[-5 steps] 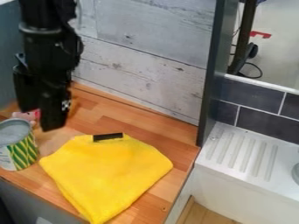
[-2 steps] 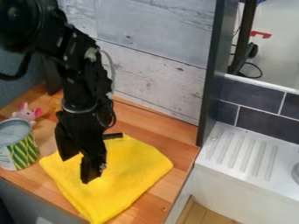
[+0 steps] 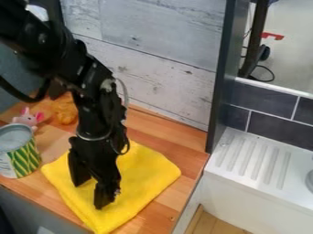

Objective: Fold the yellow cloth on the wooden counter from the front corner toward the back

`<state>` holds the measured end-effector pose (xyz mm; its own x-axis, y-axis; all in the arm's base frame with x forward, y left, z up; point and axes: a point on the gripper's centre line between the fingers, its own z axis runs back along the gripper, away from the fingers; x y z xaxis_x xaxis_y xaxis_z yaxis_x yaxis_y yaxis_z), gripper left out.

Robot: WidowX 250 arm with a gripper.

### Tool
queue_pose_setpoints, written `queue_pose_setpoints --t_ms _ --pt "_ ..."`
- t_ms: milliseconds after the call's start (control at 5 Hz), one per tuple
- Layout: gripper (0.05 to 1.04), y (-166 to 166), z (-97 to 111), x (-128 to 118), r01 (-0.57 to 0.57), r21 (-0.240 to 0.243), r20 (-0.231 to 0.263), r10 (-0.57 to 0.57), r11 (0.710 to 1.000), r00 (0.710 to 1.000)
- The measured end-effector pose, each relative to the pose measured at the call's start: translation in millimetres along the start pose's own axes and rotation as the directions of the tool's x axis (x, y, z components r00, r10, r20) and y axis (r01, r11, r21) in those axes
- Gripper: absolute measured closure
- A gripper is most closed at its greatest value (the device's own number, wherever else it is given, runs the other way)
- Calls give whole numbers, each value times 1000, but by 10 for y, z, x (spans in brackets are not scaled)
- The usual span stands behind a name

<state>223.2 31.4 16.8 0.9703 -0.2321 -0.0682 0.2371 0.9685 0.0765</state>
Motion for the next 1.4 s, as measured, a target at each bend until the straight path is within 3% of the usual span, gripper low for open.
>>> queue_pose_setpoints --t_ms 200,800,1000,1400 --pt "83 -16 -126 39 19 -13 -15 -19 1000 1000" --pt "83 41 -79 661 -57 -26 53 58 998 997" --pt "83 53 -57 781 -168 -47 45 170 985 984" --pt "83 77 -32 837 -314 -45 -13 313 949 950"
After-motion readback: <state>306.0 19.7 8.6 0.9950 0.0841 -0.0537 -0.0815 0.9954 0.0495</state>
